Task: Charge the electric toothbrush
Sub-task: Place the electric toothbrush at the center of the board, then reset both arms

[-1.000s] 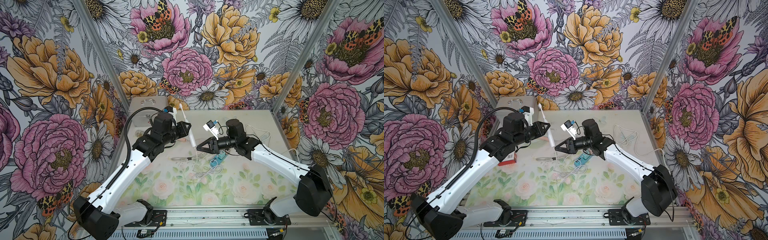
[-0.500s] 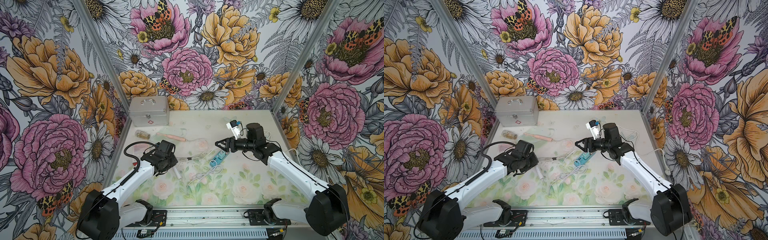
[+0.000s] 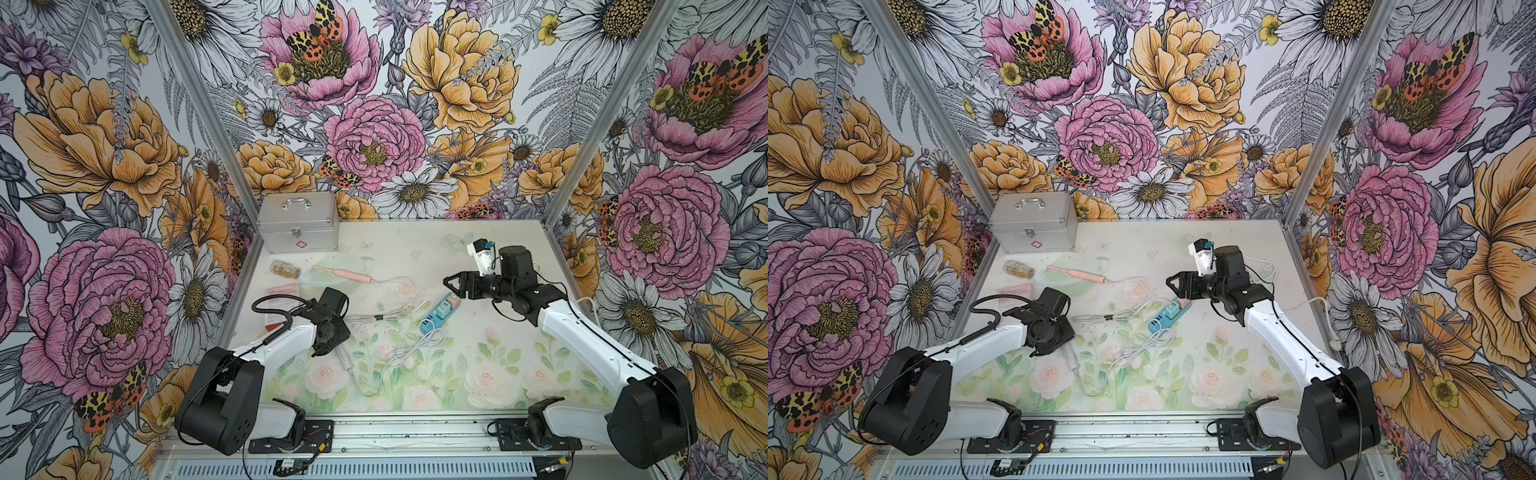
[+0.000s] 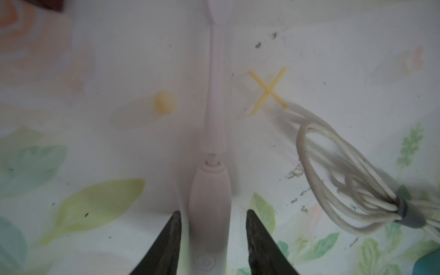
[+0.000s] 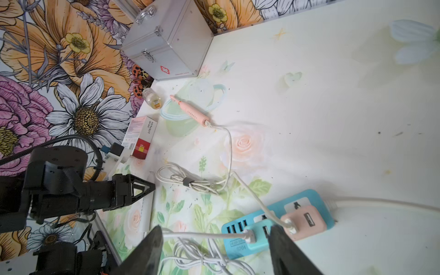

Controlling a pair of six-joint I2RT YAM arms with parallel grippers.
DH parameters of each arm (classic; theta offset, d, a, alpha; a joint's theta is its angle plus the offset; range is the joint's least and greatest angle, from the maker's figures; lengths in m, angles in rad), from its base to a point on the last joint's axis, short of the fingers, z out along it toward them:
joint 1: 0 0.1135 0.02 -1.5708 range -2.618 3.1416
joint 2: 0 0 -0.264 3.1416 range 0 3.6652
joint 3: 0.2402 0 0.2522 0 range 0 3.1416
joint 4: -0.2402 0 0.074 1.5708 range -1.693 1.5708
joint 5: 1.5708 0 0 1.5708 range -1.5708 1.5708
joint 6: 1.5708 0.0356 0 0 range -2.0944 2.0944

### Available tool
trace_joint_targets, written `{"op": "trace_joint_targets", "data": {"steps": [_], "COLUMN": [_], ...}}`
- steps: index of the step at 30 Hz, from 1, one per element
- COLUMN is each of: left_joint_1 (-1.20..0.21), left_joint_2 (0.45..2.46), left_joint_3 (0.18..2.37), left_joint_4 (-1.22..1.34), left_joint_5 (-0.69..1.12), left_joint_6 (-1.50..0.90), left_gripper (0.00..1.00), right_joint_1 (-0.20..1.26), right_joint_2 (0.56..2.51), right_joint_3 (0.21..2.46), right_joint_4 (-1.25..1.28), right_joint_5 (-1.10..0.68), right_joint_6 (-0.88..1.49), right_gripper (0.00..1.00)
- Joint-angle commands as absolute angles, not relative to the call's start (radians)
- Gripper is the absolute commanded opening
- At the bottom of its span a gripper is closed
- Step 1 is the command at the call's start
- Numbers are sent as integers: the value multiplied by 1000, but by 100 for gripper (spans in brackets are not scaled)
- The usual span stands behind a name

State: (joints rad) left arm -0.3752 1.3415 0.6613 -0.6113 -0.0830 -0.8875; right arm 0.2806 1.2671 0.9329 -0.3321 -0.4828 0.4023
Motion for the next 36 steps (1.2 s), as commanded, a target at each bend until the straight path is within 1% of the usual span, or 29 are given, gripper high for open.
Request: {"op": "trace_joint_targets", "data": {"steps": [1, 2, 3, 5, 7, 9, 11, 12, 15, 17, 21, 23, 25, 26, 28, 30, 31, 32, 33, 34, 36], "left_joint_1": [-348, -344, -343, -340, -314, -281, -278, -276, -247, -206, -211, -187, -178, -178, -188, -164, -153, -148, -125, -83, 8], "left_joint_2": [1277, 1254, 1226, 1175, 1149, 1152, 1180, 1202, 1253, 1242, 1150, 1138, 1161, 1189, 1268, 1391, 1442, 1517, 1528, 1499, 1551], "left_joint_3": [669, 678, 695, 744, 812, 870, 889, 867, 757, 725, 521, 418, 311, 253, 188, 209, 225, 244, 242, 237, 291], "left_joint_4": [-592, -608, -627, -657, -664, -661, -622, -555, -312, -228, 193, 365, 567, 738, 1004, 1119, 1132, 1186, 1216, 1134, 1111], "left_joint_5": [-74, -78, -94, -146, -252, -375, -563, -657, -781, -729, -672, -591, -526, -482, -424, -432, -393, -356, -336, -295, -170], "left_joint_6": [-866, -860, -848, -814, -763, -713, -633, -572, -436, -395, -124, -62, -36, -6, 104, 114, 106, 124, 106, 51, -18], "left_gripper": [78, 89, 98, 99, 99, 99, 99, 99, 99, 99, 99, 99, 98, 99, 99, 99, 99, 99, 99, 99, 99], "right_joint_1": [250, 234, 210, 174, 149, 105, 63, 45, 26, 27, 19, 1, -13, -12, -12, -19, -19, -19, -21, -21, -17], "right_joint_2": [1256, 1254, 1250, 1237, 1251, 1300, 1354, 1383, 1446, 1460, 1486, 1506, 1521, 1522, 1498, 1503, 1517, 1517, 1527, 1534, 1532], "right_joint_3": [977, 986, 993, 985, 964, 948, 922, 902, 846, 791, 692, 680, 617, 557, 477, 445, 438, 427, 414, 401, 403], "right_joint_4": [-368, -387, -405, -410, -384, -336, -253, -196, -52, 60, 309, 335, 446, 566, 678, 739, 766, 779, 815, 847, 840], "right_joint_5": [-304, -259, -183, 36, 330, 490, 578, 594, 586, 555, 448, 365, 268, 217, 155, 87, 52, 55, 72, 84, 98], "right_joint_6": [399, 404, 414, 427, 412, 403, 380, 361, 325, 289, 169, 162, 143, 112, 97, 81, 65, 68, 73, 77, 78], "right_gripper": [74, 74, 74, 76, 80, 81, 81, 80, 79, 79, 80, 78, 75, 76, 81, 83, 86, 92, 94, 95, 100]}}
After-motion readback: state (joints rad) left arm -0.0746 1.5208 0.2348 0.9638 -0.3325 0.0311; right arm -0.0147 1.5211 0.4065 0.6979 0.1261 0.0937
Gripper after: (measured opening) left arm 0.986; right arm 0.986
